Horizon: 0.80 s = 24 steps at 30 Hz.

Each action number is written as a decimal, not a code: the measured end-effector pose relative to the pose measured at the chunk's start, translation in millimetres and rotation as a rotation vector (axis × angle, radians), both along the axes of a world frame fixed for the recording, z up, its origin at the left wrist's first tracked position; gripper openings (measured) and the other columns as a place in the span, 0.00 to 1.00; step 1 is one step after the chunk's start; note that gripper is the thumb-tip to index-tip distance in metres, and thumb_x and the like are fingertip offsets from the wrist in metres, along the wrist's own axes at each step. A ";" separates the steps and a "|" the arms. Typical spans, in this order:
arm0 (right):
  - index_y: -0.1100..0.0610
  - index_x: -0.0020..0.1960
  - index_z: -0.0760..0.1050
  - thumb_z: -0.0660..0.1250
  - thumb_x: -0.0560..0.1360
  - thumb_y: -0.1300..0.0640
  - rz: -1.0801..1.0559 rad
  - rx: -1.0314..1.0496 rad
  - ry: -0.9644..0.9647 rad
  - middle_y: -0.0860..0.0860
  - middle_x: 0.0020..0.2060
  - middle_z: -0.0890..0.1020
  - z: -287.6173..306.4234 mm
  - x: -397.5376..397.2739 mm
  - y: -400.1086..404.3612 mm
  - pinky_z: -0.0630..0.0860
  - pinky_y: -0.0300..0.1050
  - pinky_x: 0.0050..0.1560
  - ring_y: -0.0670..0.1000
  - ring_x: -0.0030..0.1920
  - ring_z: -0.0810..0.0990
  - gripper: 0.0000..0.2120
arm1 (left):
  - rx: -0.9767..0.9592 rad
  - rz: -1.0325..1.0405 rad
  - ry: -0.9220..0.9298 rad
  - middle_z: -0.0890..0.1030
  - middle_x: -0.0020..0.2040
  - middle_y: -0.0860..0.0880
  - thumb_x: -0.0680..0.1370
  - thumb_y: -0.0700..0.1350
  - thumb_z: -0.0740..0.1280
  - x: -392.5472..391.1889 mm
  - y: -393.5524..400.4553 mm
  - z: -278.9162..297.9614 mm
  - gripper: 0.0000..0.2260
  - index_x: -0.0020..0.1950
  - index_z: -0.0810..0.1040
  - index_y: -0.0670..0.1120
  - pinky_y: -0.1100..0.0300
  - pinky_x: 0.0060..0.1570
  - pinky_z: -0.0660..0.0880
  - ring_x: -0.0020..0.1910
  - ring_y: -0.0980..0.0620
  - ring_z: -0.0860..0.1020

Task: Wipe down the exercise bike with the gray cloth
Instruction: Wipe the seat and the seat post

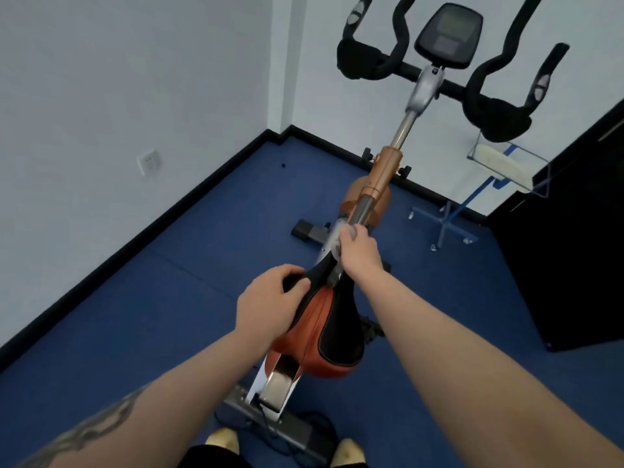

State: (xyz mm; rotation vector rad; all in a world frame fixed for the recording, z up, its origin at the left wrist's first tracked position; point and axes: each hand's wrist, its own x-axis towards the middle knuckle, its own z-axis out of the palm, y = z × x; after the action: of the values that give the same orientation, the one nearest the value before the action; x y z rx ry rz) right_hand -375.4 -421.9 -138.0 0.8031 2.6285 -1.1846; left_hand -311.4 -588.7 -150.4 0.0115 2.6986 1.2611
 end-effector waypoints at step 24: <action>0.55 0.79 0.43 0.44 0.82 0.41 0.069 0.538 -0.150 0.58 0.73 0.64 11.1 134.7 -72.4 0.71 0.55 0.58 0.59 0.66 0.69 0.31 | 0.070 -0.127 0.056 0.78 0.52 0.59 0.81 0.51 0.58 0.1 -5.9 -6.1 0.11 0.61 0.77 0.56 0.57 0.47 0.69 0.52 0.57 0.75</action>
State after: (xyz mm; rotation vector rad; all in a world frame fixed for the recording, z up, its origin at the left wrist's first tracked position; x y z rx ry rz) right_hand -240.8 -494.3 -126.8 0.8266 2.8434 -0.3732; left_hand -311.3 -594.5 -156.5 0.2256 2.6506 1.3347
